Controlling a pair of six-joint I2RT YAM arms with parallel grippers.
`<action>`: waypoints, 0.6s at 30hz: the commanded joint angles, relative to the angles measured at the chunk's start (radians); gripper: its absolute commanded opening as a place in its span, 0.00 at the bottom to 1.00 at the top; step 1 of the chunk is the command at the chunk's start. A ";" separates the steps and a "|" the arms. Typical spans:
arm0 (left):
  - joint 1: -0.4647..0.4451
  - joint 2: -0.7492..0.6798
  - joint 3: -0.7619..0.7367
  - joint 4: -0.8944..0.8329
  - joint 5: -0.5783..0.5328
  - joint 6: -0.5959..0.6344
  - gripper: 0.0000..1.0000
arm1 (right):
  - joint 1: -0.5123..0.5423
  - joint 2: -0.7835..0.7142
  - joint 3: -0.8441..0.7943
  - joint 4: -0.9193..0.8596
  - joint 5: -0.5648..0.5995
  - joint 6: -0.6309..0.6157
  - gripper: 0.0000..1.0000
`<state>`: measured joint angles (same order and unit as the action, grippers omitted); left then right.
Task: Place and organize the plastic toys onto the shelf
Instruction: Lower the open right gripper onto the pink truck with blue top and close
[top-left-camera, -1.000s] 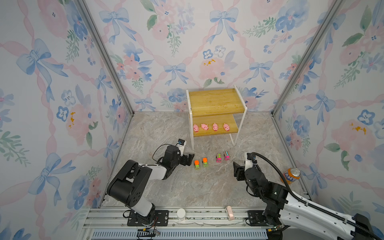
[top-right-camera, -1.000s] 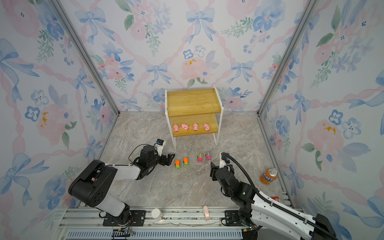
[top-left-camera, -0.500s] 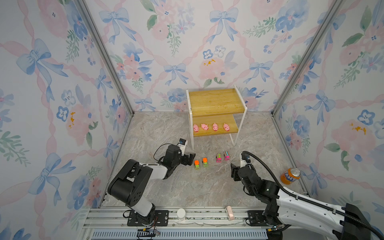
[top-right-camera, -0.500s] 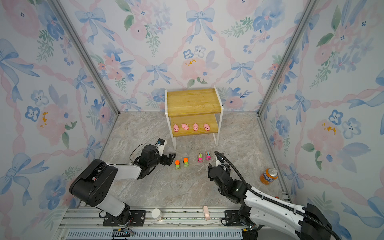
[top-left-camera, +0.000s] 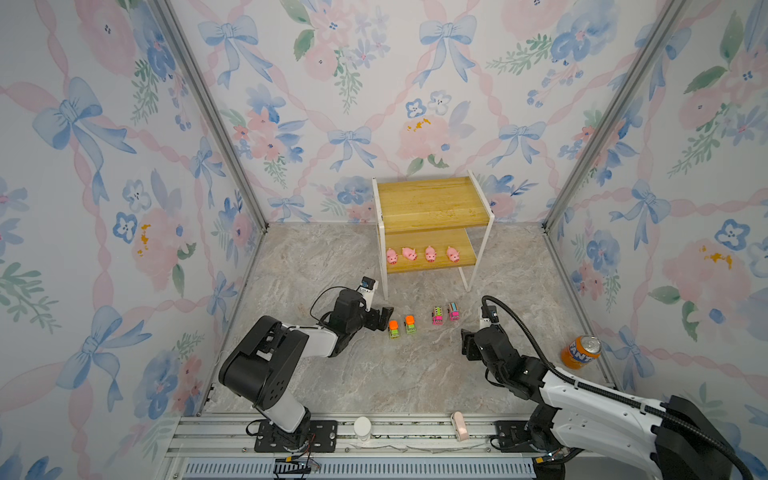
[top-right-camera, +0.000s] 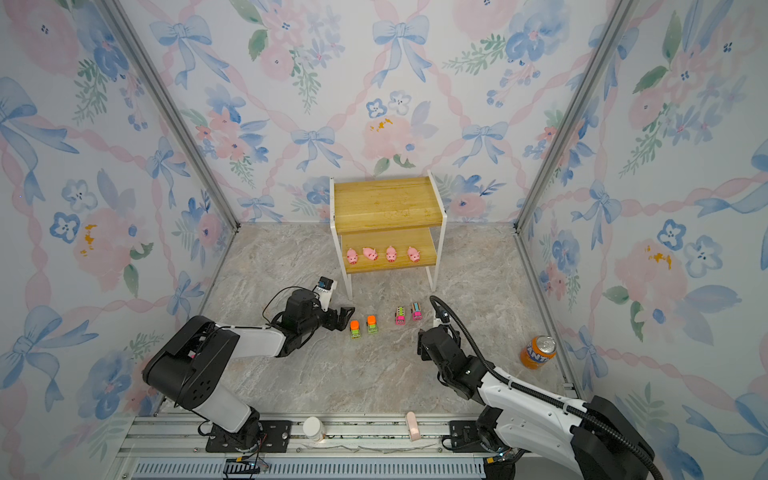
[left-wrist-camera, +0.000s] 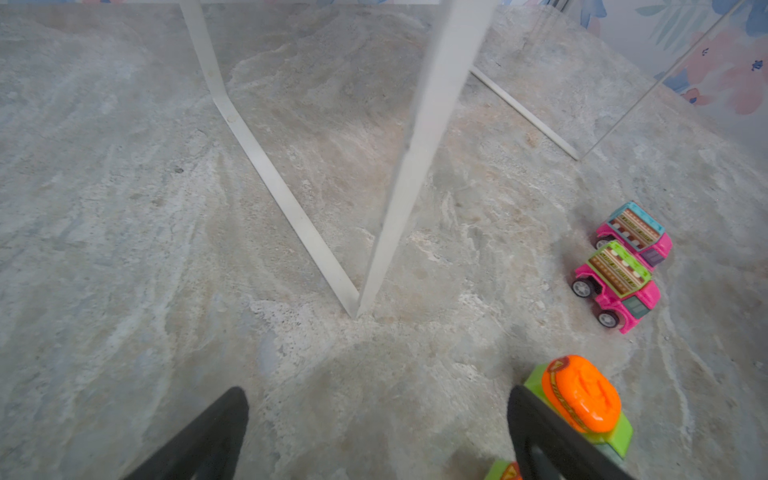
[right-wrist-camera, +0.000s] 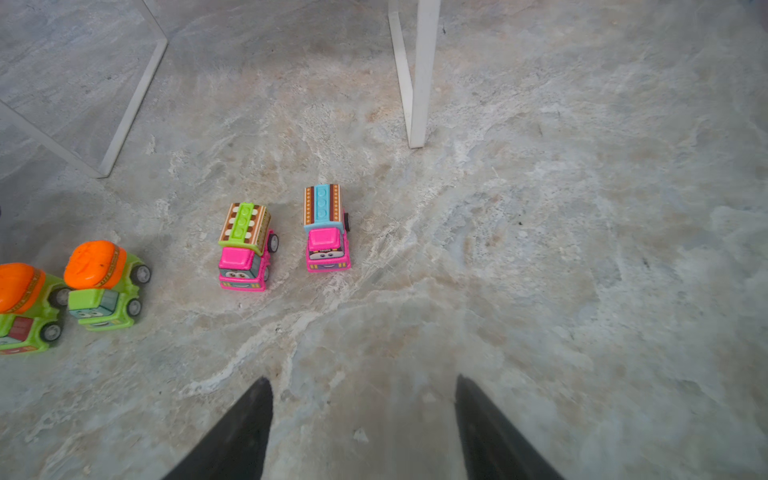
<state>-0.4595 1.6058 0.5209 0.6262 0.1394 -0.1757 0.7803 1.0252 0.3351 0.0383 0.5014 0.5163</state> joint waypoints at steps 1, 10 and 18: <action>-0.008 0.007 0.016 0.001 -0.006 0.011 0.98 | -0.042 0.083 0.013 0.101 -0.087 -0.014 0.72; -0.019 -0.015 0.004 0.002 -0.027 0.008 0.98 | -0.184 0.293 0.126 0.195 -0.317 -0.147 0.71; -0.022 -0.031 -0.009 0.004 -0.045 0.020 0.98 | -0.267 0.412 0.209 0.218 -0.426 -0.186 0.71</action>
<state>-0.4759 1.5986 0.5209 0.6262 0.1085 -0.1753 0.5320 1.3991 0.5125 0.2302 0.1394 0.3611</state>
